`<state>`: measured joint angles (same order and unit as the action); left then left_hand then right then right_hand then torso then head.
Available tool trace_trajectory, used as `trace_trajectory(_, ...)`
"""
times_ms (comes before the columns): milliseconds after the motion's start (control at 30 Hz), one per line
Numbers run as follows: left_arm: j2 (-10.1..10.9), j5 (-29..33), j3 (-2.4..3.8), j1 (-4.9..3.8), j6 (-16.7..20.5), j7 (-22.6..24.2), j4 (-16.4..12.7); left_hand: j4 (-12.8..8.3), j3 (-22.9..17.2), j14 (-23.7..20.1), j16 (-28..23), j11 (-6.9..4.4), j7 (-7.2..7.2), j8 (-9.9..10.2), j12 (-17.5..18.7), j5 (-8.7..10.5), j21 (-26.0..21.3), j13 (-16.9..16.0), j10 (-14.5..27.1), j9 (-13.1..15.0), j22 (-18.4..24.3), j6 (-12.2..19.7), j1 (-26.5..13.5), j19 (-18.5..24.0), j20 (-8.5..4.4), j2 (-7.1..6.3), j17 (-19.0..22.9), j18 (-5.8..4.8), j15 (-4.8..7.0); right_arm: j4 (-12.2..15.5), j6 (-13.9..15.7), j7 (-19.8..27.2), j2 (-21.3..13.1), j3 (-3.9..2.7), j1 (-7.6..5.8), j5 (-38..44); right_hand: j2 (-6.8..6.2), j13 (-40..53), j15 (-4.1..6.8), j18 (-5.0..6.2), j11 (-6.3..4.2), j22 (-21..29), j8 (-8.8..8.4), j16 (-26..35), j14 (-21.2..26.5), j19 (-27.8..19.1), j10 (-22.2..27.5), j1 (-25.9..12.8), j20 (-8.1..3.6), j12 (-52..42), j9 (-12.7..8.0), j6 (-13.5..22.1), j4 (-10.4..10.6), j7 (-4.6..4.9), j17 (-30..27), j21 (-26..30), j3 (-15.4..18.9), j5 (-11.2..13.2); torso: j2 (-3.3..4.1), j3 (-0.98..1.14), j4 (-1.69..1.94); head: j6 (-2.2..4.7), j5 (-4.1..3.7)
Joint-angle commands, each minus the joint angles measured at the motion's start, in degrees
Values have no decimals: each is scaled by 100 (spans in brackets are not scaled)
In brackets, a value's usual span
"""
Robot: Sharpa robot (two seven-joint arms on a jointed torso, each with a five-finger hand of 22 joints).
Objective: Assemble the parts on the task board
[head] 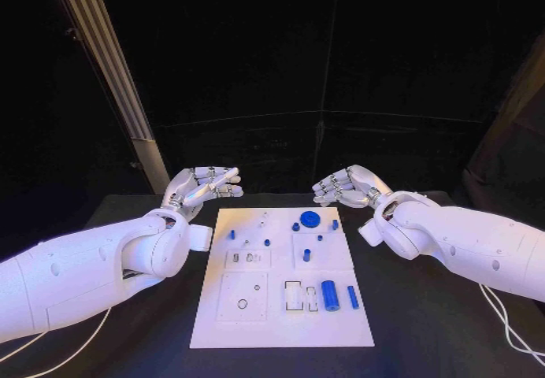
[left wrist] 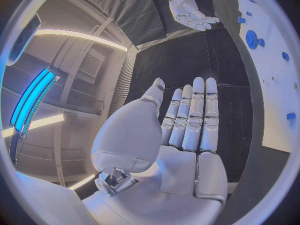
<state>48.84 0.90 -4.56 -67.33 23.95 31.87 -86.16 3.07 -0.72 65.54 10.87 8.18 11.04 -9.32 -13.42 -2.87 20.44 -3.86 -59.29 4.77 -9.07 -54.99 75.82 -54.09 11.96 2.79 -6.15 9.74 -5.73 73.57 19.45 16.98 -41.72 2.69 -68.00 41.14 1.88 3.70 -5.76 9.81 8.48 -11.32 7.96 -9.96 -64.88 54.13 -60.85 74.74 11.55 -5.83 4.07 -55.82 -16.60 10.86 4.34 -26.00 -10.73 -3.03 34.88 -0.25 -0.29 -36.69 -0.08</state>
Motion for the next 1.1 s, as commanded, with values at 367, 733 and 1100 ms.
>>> trace_trajectory(367,271,-201,4,-7,-367,-85,-638,-56,13,35,-15,-7,-6,12,55,-38,33,13,-53,-15,-3,-51,59,-36,-5,-10,-5,77,7,-126,-490,-1507,336,-10,-337,3763,-271,13,685,34,-432,-1253,-198,-1472,-2123,1345,-936,-123,-634,228,-10,-568,0,-315,937,-2121,-287,-35,454,-27,93,173,-74)
trace_trajectory(733,269,-202,4,-6,-481,-157,-720,-57,15,30,-24,-5,-5,17,62,-38,32,14,-52,-17,-1,-50,55,-35,-5,-6,-4,76,6,-160,-720,-2039,604,-13,-449,4898,-538,21,562,-630,-362,-6011,-433,-4878,-2064,2701,-621,-470,-554,238,-10,-638,10,-257,3640,-5522,-884,-122,597,-37,117,230,-101)
trace_trajectory(1100,253,-201,3,-7,-577,-233,-723,-58,21,20,-44,-2,-2,27,76,-38,29,15,-52,-21,4,-49,45,-30,-4,0,-1,72,1,-282,-1165,-2214,836,-13,-499,5143,-588,18,503,-682,-286,-6386,-435,-5594,-2004,2794,-362,-487,-476,244,-17,-513,18,-203,4289,-5775,-966,-160,690,-48,153,237,-126)
